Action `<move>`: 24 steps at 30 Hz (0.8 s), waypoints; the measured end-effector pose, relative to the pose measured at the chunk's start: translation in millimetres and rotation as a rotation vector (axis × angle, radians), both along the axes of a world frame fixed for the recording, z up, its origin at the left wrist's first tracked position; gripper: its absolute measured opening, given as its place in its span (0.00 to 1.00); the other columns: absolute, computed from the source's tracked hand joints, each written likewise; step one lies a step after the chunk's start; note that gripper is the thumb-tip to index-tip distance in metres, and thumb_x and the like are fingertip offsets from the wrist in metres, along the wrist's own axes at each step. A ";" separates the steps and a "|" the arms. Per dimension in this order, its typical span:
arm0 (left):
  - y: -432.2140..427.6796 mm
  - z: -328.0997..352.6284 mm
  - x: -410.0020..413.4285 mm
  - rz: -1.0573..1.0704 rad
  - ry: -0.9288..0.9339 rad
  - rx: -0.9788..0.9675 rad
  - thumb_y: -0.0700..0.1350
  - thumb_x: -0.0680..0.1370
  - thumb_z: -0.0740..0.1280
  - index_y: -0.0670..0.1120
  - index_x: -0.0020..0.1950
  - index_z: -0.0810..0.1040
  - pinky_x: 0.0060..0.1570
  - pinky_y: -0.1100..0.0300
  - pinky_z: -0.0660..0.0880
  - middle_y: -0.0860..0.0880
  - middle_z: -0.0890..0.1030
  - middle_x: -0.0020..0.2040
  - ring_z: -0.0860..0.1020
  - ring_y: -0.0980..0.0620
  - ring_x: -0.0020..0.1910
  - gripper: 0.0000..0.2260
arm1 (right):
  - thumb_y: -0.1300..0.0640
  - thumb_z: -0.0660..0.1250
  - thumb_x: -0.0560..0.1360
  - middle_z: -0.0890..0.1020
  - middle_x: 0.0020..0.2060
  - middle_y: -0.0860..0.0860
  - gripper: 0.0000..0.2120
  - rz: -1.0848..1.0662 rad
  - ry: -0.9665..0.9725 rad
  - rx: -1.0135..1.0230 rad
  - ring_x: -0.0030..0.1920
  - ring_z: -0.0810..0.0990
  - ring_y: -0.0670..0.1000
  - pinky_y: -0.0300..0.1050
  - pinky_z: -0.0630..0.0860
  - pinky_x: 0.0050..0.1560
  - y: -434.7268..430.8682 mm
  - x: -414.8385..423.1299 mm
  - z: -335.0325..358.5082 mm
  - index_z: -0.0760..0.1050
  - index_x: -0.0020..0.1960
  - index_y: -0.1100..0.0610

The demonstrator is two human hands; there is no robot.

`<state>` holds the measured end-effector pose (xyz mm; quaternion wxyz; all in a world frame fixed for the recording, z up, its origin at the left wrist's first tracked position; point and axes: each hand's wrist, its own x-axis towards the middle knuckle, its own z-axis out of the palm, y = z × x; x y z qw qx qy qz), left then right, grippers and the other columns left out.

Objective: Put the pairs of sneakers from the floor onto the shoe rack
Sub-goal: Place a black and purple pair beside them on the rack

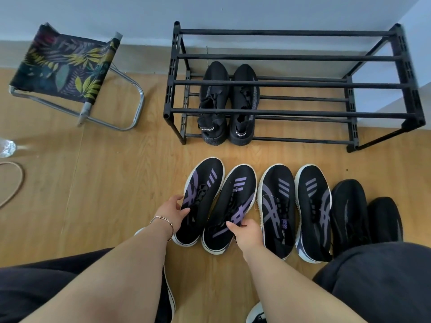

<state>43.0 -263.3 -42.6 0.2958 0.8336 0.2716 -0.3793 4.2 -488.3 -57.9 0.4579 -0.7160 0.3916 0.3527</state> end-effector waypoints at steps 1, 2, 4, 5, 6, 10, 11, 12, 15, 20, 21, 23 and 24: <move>0.1 0.9 -0.4 0.022 0.009 -0.007 0.49 0.80 0.68 0.49 0.76 0.68 0.59 0.52 0.77 0.49 0.79 0.60 0.79 0.46 0.56 0.24 | 0.49 0.75 0.74 0.83 0.47 0.50 0.13 -0.007 0.002 0.007 0.51 0.81 0.55 0.50 0.79 0.55 -1.9 0.7 -0.7 0.78 0.52 0.55; -0.3 1.7 -0.9 0.038 0.014 -0.011 0.49 0.80 0.68 0.48 0.75 0.69 0.59 0.53 0.77 0.49 0.79 0.60 0.79 0.47 0.56 0.24 | 0.48 0.76 0.74 0.83 0.48 0.50 0.14 -0.008 0.005 0.013 0.53 0.81 0.55 0.51 0.79 0.58 -3.4 1.6 -0.8 0.78 0.53 0.54; -1.0 3.4 -2.2 0.048 0.025 -0.013 0.49 0.80 0.69 0.47 0.74 0.72 0.61 0.54 0.75 0.48 0.80 0.63 0.79 0.46 0.60 0.23 | 0.46 0.77 0.71 0.84 0.50 0.49 0.19 0.000 0.016 0.037 0.54 0.83 0.55 0.54 0.80 0.60 -7.1 3.3 -2.7 0.79 0.55 0.57; -0.9 5.0 -2.3 0.051 0.027 -0.014 0.49 0.79 0.70 0.46 0.73 0.73 0.61 0.55 0.75 0.48 0.81 0.63 0.79 0.46 0.61 0.23 | 0.45 0.77 0.69 0.84 0.51 0.50 0.23 0.012 0.024 0.047 0.54 0.83 0.55 0.56 0.81 0.60 -10.0 4.0 -5.1 0.79 0.57 0.58; -0.6 5.9 -1.7 0.059 0.022 -0.018 0.49 0.79 0.71 0.45 0.71 0.75 0.62 0.55 0.75 0.47 0.82 0.61 0.80 0.46 0.60 0.22 | 0.45 0.78 0.68 0.85 0.52 0.51 0.24 0.023 0.030 0.057 0.55 0.83 0.55 0.57 0.81 0.60 -13.6 5.3 -8.2 0.80 0.58 0.57; -0.8 15.7 -0.5 0.063 0.010 -0.043 0.50 0.77 0.72 0.45 0.67 0.79 0.59 0.54 0.77 0.49 0.82 0.55 0.80 0.48 0.55 0.19 | 0.52 0.78 0.71 0.85 0.52 0.53 0.17 0.028 0.042 0.118 0.52 0.85 0.55 0.56 0.83 0.58 -25.6 14.8 3.4 0.80 0.57 0.57; -1.9 19.7 -0.4 0.060 0.010 -0.047 0.50 0.77 0.72 0.45 0.66 0.79 0.58 0.55 0.77 0.50 0.82 0.55 0.80 0.48 0.54 0.19 | 0.54 0.77 0.72 0.86 0.52 0.54 0.15 0.024 0.044 0.137 0.52 0.85 0.56 0.55 0.83 0.57 -28.7 17.8 9.0 0.81 0.56 0.58; -3.4 22.9 0.2 0.061 0.008 -0.055 0.50 0.77 0.72 0.45 0.66 0.79 0.58 0.56 0.77 0.50 0.82 0.55 0.81 0.48 0.54 0.19 | 0.56 0.77 0.73 0.86 0.52 0.55 0.13 0.022 0.044 0.158 0.53 0.85 0.56 0.55 0.83 0.57 -31.9 21.6 14.3 0.81 0.55 0.58; -10.2 28.4 2.2 0.109 -0.006 -0.086 0.48 0.77 0.73 0.45 0.67 0.79 0.59 0.52 0.79 0.50 0.81 0.53 0.82 0.47 0.53 0.19 | 0.57 0.76 0.74 0.86 0.52 0.54 0.10 0.079 0.041 0.177 0.55 0.85 0.57 0.56 0.84 0.56 -43.7 36.9 30.8 0.81 0.54 0.57; -32.7 25.0 18.8 0.155 -0.052 -0.189 0.45 0.76 0.74 0.43 0.65 0.81 0.61 0.49 0.79 0.48 0.83 0.52 0.82 0.48 0.54 0.18 | 0.60 0.74 0.76 0.85 0.50 0.54 0.05 0.037 0.001 0.189 0.51 0.84 0.53 0.45 0.84 0.47 -73.4 51.6 49.6 0.79 0.49 0.57; -38.3 24.8 22.3 0.148 -0.052 -0.200 0.45 0.76 0.74 0.43 0.64 0.80 0.62 0.49 0.79 0.48 0.84 0.53 0.82 0.48 0.54 0.18 | 0.61 0.74 0.76 0.85 0.50 0.54 0.05 0.012 -0.002 0.198 0.50 0.84 0.51 0.41 0.83 0.42 -79.3 51.1 51.7 0.79 0.49 0.58; -49.0 23.4 28.9 0.114 -0.061 -0.212 0.45 0.76 0.74 0.44 0.65 0.81 0.62 0.50 0.79 0.47 0.84 0.55 0.82 0.48 0.54 0.17 | 0.62 0.73 0.76 0.85 0.50 0.54 0.04 -0.031 0.004 0.214 0.47 0.83 0.49 0.36 0.80 0.35 -89.6 49.5 54.1 0.79 0.49 0.59; -54.4 21.6 32.3 0.089 -0.069 -0.211 0.46 0.76 0.73 0.44 0.65 0.81 0.62 0.52 0.78 0.48 0.84 0.56 0.82 0.48 0.54 0.17 | 0.62 0.73 0.77 0.85 0.49 0.53 0.04 -0.043 0.007 0.217 0.47 0.83 0.48 0.35 0.79 0.34 -94.2 48.3 53.7 0.79 0.49 0.59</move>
